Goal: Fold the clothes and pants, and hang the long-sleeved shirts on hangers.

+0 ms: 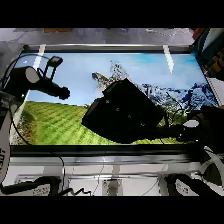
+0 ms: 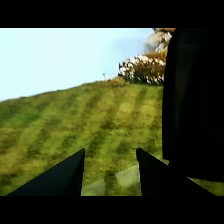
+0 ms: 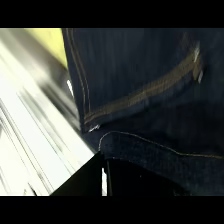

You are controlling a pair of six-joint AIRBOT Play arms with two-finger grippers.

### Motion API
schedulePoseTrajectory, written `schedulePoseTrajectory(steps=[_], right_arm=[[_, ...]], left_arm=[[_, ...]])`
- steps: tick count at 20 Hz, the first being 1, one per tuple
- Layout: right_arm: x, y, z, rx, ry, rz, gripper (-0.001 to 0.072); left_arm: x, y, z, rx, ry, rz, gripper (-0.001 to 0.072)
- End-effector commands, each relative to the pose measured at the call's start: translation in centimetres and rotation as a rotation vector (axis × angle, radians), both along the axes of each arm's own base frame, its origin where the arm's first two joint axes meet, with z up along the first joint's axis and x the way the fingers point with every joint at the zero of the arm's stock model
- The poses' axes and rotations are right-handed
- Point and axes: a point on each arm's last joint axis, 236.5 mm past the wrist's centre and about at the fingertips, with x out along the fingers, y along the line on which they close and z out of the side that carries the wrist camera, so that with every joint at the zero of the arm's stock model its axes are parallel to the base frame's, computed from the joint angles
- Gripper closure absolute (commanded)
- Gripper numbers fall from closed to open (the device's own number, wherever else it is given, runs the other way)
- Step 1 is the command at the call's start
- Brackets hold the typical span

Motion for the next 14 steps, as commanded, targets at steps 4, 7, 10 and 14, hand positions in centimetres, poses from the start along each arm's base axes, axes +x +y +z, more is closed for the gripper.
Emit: schedulePoseTrajectory(steps=[4,7,10,14], right_arm=[[2.1,-0.6,2.4,0.068,0.026,-0.096,0.0689],[2.1,-0.6,2.4,0.069,0.027,-0.095,0.0688],[1.9,-0.5,2.5,0.075,0.033,-0.09,0.0688],[2.0,-0.5,2.4,0.073,0.032,-0.093,0.0688]], left_arm=[[-8.8,-1.1,-10.9,-0.199,0.354,0.041,0.0001],[-10.6,-5.5,-13.2,-0.389,0.452,0.018,0.0002],[-9.5,-8.0,-14.5,-0.515,0.479,0.067,0.0003],[-9.0,-9.9,-15.7,-0.59,0.48,0.056,0.0223]])
